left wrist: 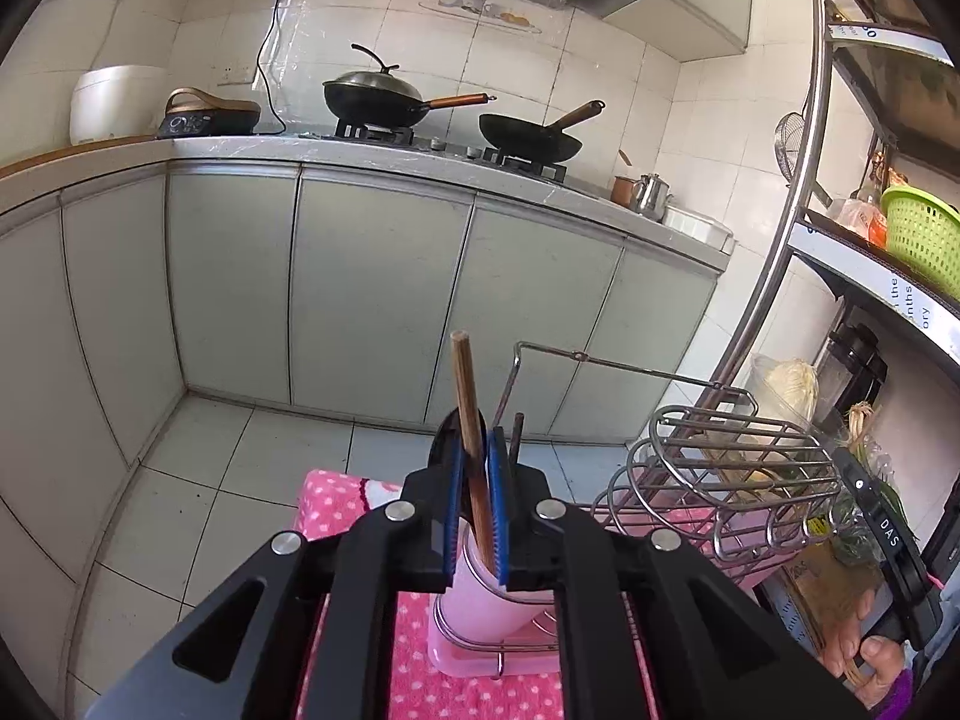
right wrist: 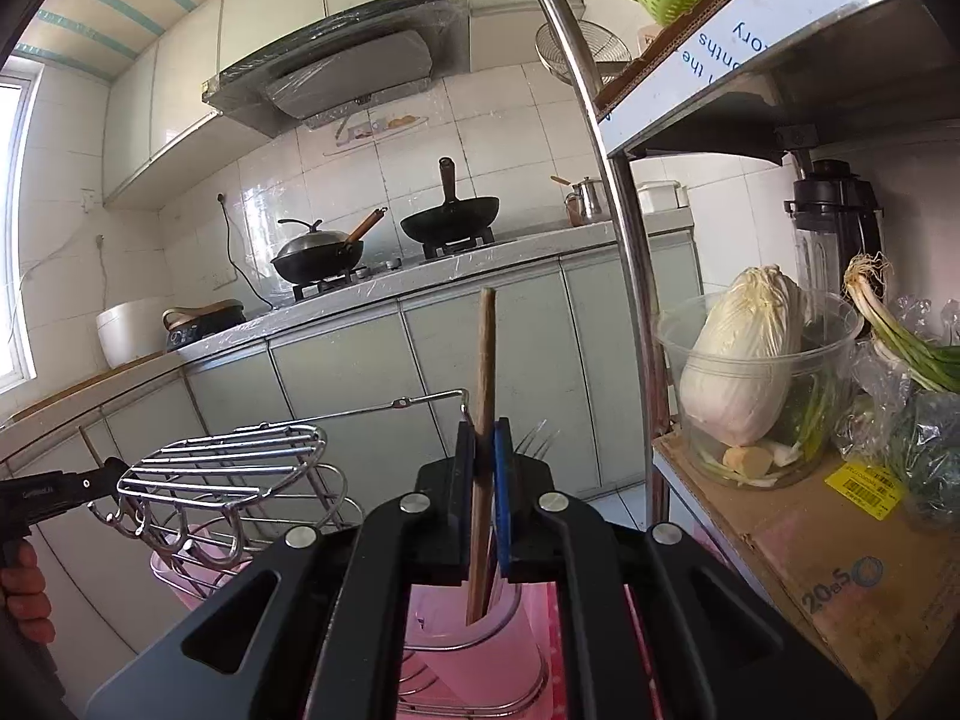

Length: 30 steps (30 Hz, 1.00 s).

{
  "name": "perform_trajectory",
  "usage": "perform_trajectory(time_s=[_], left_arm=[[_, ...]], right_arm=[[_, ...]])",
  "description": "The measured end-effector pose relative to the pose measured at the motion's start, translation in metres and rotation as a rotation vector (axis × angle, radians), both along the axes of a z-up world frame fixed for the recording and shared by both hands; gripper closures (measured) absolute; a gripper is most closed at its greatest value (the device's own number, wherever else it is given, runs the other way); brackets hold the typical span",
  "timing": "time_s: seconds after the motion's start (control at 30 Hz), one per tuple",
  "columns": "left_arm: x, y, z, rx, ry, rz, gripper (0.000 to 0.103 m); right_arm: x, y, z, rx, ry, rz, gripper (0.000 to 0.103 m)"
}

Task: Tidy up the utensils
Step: 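Lift both wooden chopsticks up, lower them into the pink cup, open both tools, then lower both tools to the cloth and grasp one more wooden chopstick each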

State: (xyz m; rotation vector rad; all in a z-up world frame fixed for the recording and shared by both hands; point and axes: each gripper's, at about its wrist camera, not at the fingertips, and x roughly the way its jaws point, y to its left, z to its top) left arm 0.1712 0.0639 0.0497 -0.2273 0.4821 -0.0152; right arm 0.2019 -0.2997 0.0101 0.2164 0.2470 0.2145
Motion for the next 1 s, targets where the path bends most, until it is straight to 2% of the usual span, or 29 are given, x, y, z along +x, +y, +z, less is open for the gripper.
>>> perform_trajectory(time_s=[0.03, 0.1, 0.17, 0.27, 0.53, 0.7, 0.73, 0.9, 1.0], left_arm=[[-0.001, 0.0, 0.002, -0.002, 0.0, -0.008, 0.091], [-0.004, 0.002, 0.006, -0.022, -0.001, -0.025, 0.08], [-0.01, 0.004, 0.009, -0.034, -0.01, -0.029, 0.079], [-0.018, 0.005, 0.012, -0.042, -0.021, -0.031, 0.079], [-0.048, 0.011, 0.025, -0.061, -0.064, -0.022, 0.079], [-0.079, 0.002, 0.023, -0.056, -0.065, -0.081, 0.079], [-0.084, -0.002, 0.021, -0.054, -0.059, -0.097, 0.079], [-0.095, -0.024, -0.003, -0.037, 0.014, -0.163, 0.079], [-0.092, -0.037, -0.029, -0.042, 0.106, -0.188, 0.079]], right_arm=[[0.001, 0.0, 0.001, -0.006, 0.016, 0.009, 0.096], [0.004, 0.001, 0.004, -0.029, 0.043, 0.025, 0.09], [0.005, 0.001, 0.009, -0.033, 0.06, 0.044, 0.075], [0.0, 0.001, 0.018, -0.043, 0.057, 0.051, 0.062], [-0.038, -0.011, 0.029, -0.066, 0.016, 0.01, 0.061], [-0.074, -0.02, 0.024, -0.047, -0.007, 0.039, 0.06], [-0.08, -0.021, 0.02, -0.046, -0.006, 0.056, 0.056], [-0.1, -0.013, -0.004, -0.068, 0.093, 0.085, 0.054], [-0.102, -0.008, -0.02, -0.077, 0.187, 0.112, 0.054]])
